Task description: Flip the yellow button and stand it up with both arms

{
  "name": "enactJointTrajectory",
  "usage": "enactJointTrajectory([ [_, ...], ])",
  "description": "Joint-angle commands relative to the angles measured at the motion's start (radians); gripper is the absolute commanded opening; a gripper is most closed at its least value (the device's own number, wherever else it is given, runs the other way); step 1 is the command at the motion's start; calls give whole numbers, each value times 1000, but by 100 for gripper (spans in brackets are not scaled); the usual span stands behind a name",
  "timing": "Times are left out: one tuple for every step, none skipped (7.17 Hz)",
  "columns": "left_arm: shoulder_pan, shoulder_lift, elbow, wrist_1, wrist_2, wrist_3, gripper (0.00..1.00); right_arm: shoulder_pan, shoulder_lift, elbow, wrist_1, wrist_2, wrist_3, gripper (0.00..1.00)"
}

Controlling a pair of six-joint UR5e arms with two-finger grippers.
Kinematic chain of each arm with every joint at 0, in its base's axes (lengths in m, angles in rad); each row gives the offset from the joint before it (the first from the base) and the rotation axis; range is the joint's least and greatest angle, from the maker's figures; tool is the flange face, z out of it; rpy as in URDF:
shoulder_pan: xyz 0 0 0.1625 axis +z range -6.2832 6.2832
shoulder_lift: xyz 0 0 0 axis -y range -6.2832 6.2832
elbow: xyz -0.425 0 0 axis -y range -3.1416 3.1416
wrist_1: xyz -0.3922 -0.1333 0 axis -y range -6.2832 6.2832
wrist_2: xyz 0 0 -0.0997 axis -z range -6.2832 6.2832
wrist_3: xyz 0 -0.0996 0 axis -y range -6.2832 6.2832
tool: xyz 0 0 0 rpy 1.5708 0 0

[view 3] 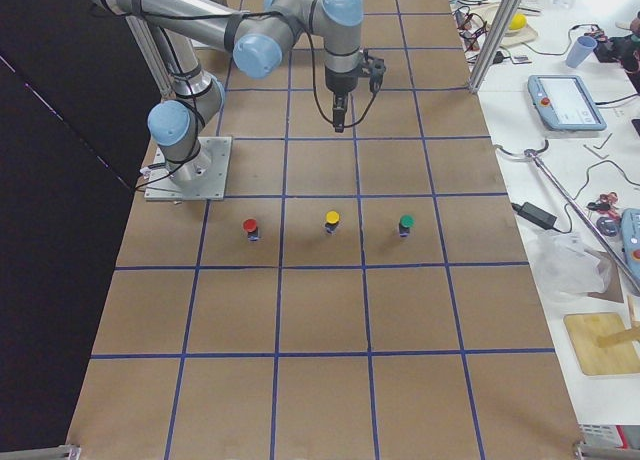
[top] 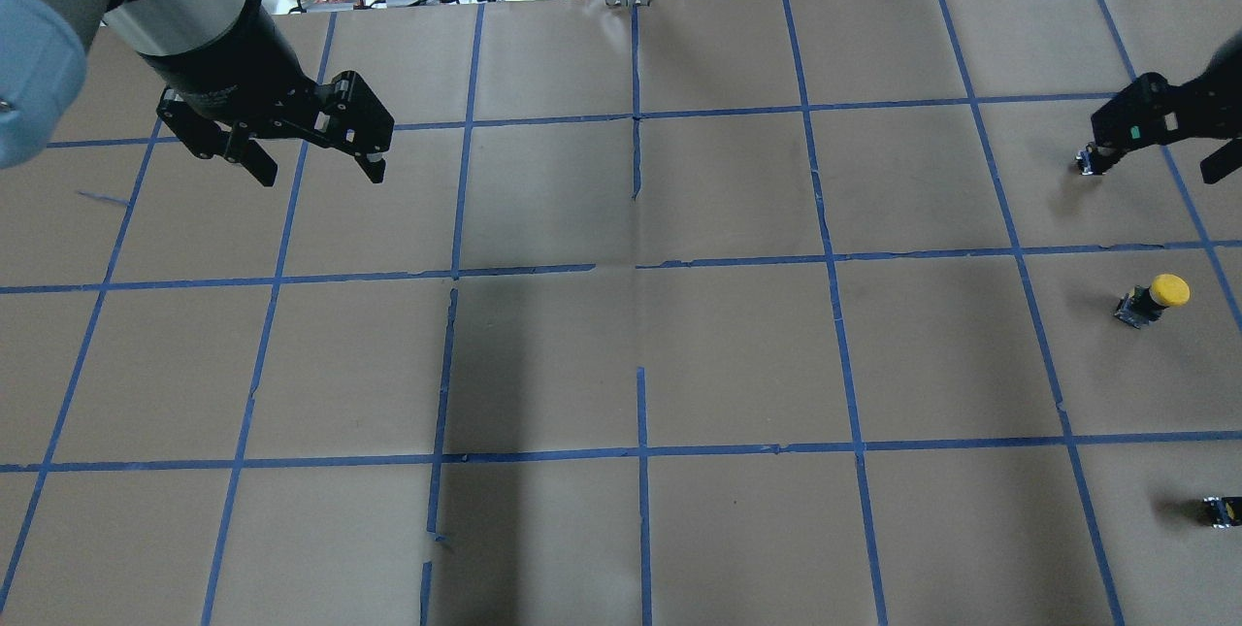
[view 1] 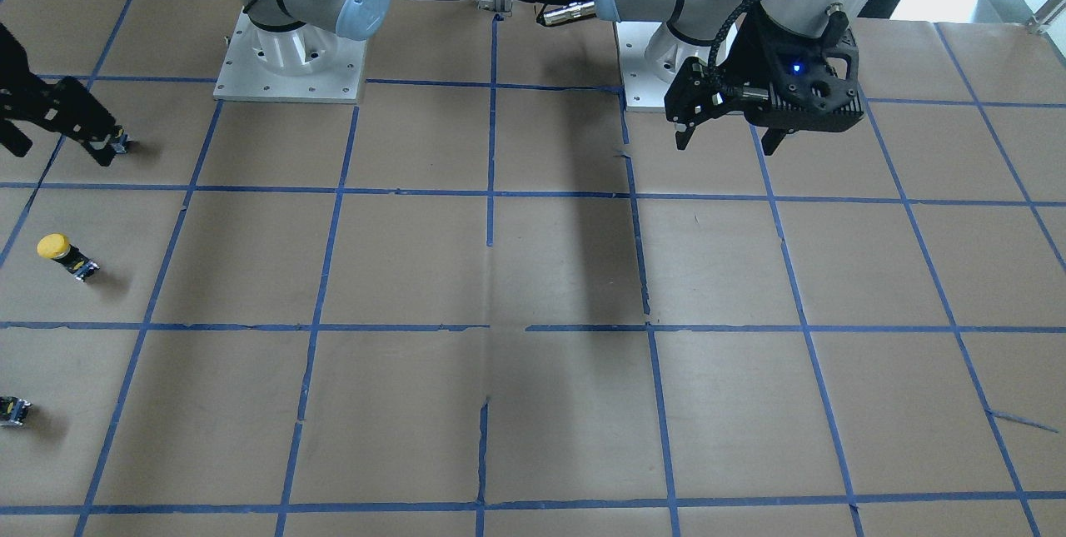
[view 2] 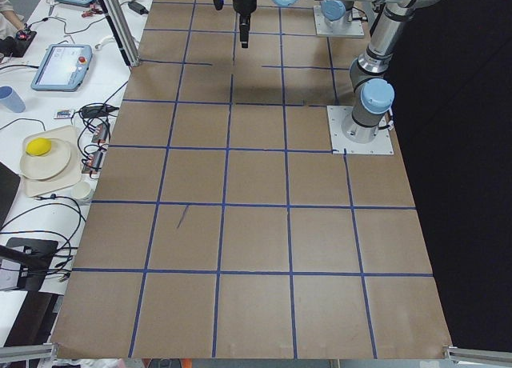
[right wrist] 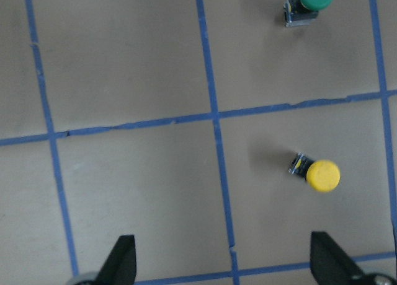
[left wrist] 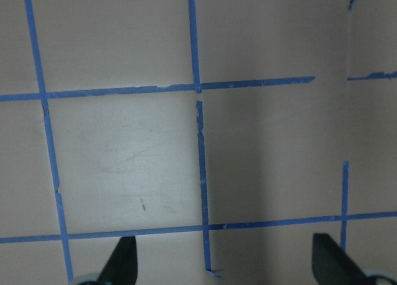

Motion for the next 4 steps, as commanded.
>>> enactJointTrajectory([
  [-2,-9,6,2,-3,-6,100,220,-5,-151,197,-26,220,100],
  [-4,-6,8,0,-2,-3,100,303,-4,-164,200,-51,231,100],
  [-7,-11,6,0,-2,-4,100,320,7,-140,197,-33,228,100],
  [-7,-9,9,0,1,-3,100,319,4,-120,191,-48,222,100],
])
